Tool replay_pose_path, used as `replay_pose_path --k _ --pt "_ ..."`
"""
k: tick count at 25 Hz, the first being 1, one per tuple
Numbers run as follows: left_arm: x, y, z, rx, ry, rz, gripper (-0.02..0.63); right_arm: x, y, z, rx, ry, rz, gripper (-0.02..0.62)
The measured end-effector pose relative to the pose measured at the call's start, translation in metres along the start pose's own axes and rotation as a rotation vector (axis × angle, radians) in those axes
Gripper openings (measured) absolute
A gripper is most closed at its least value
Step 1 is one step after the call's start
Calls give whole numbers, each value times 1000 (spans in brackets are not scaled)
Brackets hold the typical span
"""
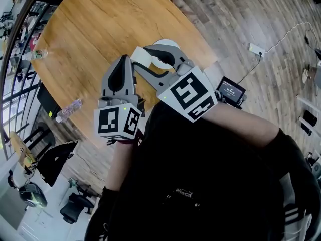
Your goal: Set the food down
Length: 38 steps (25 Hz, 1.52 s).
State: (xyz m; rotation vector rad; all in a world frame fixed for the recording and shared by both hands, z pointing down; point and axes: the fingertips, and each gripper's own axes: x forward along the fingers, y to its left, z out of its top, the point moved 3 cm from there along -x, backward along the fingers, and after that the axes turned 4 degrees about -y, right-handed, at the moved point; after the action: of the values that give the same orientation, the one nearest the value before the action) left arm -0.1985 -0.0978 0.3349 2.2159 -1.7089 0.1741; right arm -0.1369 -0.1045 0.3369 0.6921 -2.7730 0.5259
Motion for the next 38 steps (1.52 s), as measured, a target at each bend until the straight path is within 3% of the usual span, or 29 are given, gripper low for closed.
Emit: replay_pose_path --k 22,38 --pt "-13 13 -42 -79 79 63 3 32 -27 -102 30 201 -34 170" --pt "-7 3 -59 -84 136 46 3 54 -47 -160 32 308 -85 170"
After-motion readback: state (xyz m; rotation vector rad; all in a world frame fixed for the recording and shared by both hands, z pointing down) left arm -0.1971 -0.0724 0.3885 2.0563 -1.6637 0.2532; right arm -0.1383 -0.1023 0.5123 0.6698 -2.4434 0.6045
